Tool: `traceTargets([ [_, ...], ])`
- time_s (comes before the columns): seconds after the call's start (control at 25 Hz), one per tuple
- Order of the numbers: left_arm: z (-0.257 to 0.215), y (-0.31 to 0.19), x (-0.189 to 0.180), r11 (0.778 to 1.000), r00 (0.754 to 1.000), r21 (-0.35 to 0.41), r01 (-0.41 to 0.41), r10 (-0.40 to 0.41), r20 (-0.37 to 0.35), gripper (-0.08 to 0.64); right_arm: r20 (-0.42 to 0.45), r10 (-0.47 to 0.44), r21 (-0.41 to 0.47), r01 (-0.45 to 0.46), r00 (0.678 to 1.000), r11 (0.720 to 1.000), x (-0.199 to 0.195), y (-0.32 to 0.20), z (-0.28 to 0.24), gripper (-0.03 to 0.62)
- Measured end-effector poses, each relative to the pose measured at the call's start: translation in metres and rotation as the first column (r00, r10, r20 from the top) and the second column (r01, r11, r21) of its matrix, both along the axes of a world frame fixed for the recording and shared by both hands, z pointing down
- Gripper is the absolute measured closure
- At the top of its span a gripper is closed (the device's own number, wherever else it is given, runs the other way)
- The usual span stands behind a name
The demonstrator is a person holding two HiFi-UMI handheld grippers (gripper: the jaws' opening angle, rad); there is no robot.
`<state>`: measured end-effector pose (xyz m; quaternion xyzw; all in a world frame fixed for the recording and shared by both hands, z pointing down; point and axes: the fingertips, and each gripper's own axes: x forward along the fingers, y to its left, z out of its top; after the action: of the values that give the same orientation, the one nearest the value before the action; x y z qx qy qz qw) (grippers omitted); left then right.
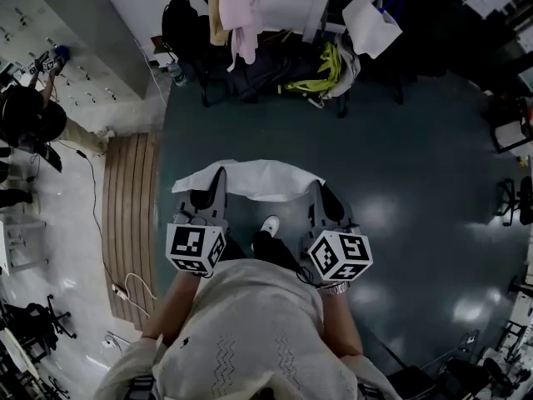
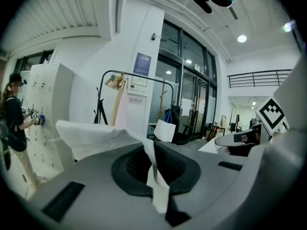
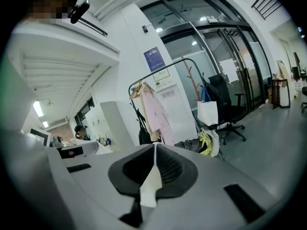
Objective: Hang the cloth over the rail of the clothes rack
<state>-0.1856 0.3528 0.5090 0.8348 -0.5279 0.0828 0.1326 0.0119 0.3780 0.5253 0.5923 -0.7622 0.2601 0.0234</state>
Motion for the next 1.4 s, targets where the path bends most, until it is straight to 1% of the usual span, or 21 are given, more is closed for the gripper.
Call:
traceTargets([
  [0.08,-0.005,-0.020,0.022,1.000,1.000,0.019,0.009,-0.009,-0.004,0.545,-0.013,-0.009,0.014,0.009,1.000,1.000,0.025,-0.023,-0.003,0.568],
  [0.2,-0.008,-0.037,0.039,1.000,1.000,0.024,0.017,-0.017,0.002,0.545,-0.006,0.001,0.023,-0.001,1.000,1.000,0.051,-0.039,-0.006,0.568],
  [0.36,-0.009,-0.059,0.054,0.999,1.000,0.029,0.022,-0.022,-0.013,0.545,0.006,0.020,0.014,-0.020,1.000,1.000,0.074,-0.058,-0.003,0.568],
  [0.48,-0.004,-0.079,0.064,1.000,1.000,0.021,0.008,-0.008,-0.004,0.545,0.005,0.038,-0.009,-0.038,0.999,0.999,0.085,-0.072,0.007,0.568],
  [0.64,0.004,-0.111,0.074,1.000,1.000,0.004,-0.008,0.008,0.007,0.545,0.009,0.069,-0.032,-0.068,0.998,0.997,0.095,-0.095,0.015,0.568],
  [0.8,0.013,-0.149,0.087,0.999,0.999,-0.004,-0.042,0.042,0.018,0.545,-0.006,0.095,-0.041,-0.095,0.995,0.995,0.107,-0.128,0.021,0.568],
  [1.04,0.029,-0.226,0.091,0.996,0.997,-0.033,-0.080,0.080,0.003,0.545,-0.040,0.134,-0.075,-0.136,0.990,0.988,0.120,-0.196,0.029,0.568],
  [1.2,0.030,-0.273,0.092,0.994,0.995,-0.035,-0.100,0.099,-0.023,0.545,-0.048,0.147,-0.085,-0.150,0.988,0.985,0.116,-0.240,0.027,0.568],
  [1.32,0.026,-0.304,0.086,0.994,0.993,-0.028,-0.110,0.108,-0.041,0.545,-0.061,0.154,-0.069,-0.158,0.986,0.985,0.107,-0.272,0.018,0.568],
  [1.4,0.020,-0.326,0.080,0.994,0.993,-0.010,-0.113,0.112,-0.035,0.545,-0.068,0.161,-0.051,-0.164,0.985,0.985,0.102,-0.293,0.011,0.568],
])
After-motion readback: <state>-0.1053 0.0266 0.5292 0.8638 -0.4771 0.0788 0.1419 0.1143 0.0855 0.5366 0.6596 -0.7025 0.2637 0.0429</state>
